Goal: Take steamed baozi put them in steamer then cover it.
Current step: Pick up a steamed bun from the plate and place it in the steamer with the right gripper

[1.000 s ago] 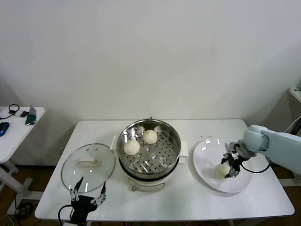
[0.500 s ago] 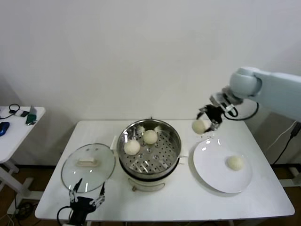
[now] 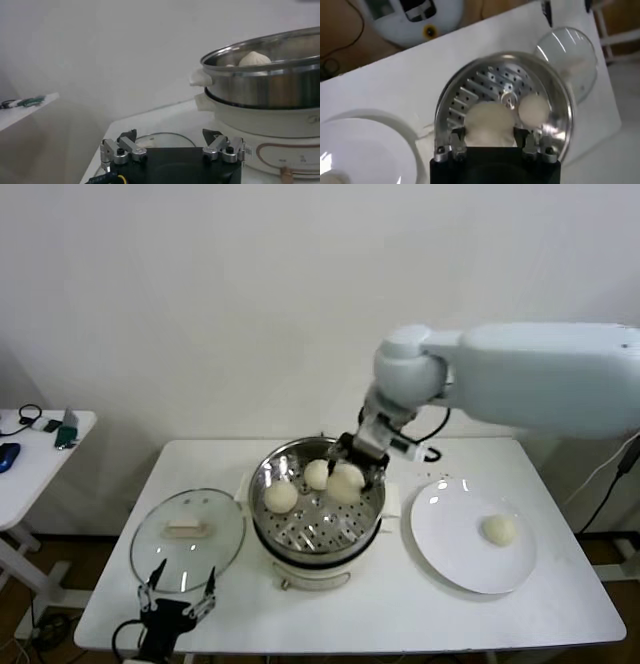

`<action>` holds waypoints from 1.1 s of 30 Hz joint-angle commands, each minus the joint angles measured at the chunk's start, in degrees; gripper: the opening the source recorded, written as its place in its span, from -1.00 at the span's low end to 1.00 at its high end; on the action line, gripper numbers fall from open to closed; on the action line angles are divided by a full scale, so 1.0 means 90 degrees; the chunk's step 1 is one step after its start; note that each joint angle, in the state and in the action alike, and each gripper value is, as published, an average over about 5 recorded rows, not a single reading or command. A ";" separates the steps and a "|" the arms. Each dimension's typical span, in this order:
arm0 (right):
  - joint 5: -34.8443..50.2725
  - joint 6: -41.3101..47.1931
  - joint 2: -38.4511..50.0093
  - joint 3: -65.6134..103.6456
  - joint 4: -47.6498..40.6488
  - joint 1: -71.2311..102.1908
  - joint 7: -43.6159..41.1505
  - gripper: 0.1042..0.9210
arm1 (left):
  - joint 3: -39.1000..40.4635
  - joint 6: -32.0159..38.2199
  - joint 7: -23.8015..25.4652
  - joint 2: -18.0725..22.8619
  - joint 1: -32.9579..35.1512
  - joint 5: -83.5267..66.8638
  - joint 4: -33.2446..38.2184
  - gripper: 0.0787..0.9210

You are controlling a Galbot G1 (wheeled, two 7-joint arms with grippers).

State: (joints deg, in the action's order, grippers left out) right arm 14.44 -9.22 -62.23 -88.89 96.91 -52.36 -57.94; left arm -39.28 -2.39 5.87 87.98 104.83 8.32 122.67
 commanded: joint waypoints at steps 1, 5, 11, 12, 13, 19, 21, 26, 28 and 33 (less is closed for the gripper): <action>-0.0770 -0.0358 -0.1027 -0.0013 0.0099 0.0796 0.0207 0.34 | -0.0008 0.0014 -0.0010 -0.0012 0.0018 -0.0008 -0.0010 0.77; -0.1002 -0.0368 -0.1169 -0.0051 -0.0341 0.1108 0.0293 0.34 | 0.0000 0.0023 -0.0019 -0.0008 0.0020 -0.0008 -0.0019 0.77; -0.1287 -0.0407 -0.1199 -0.0088 -0.0871 0.1424 0.0356 0.34 | 0.0005 0.0021 -0.0019 -0.0001 0.0018 -0.0010 -0.0008 0.77; -0.1311 -0.0408 -0.1198 -0.0082 -0.0929 0.1475 0.0378 0.34 | 0.0004 0.0022 -0.0020 0.0000 0.0015 -0.0010 -0.0013 0.77; -0.1330 -0.0410 -0.1197 -0.0077 -0.0979 0.1518 0.0404 0.34 | 0.0004 0.0024 -0.0020 0.0002 0.0013 -0.0010 -0.0018 0.77; -0.1366 -0.0425 -0.1228 -0.0045 -0.1161 0.1698 0.0494 0.35 | -0.0002 0.0023 -0.0021 0.0002 -0.0004 -0.0020 -0.0038 0.77; -0.1376 -0.0480 -0.1245 -0.0011 -0.1223 0.1723 0.0511 0.35 | -0.0012 0.0019 -0.0021 -0.0001 -0.0012 -0.0030 -0.0044 0.77; -0.1350 -0.0704 -0.1163 0.0169 -0.1358 0.1614 0.0532 0.53 | -0.0021 0.0012 -0.0021 -0.0003 -0.0018 -0.0040 -0.0046 0.77; -0.1168 -0.0716 -0.1010 0.0268 -0.1381 0.1434 0.0397 0.65 | -0.0020 0.0002 -0.0015 -0.0003 -0.0020 -0.0047 -0.0039 0.77; 0.0229 -0.0335 -0.0167 -0.0117 -0.1431 0.0470 -0.0265 0.75 | 0.0002 -0.0030 0.0006 -0.0001 -0.0034 -0.0078 -0.0011 0.77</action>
State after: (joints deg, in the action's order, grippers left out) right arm 5.54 -14.09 -70.51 -87.85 85.81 -40.73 -55.05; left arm -39.32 -2.59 5.83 87.98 104.55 7.70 122.49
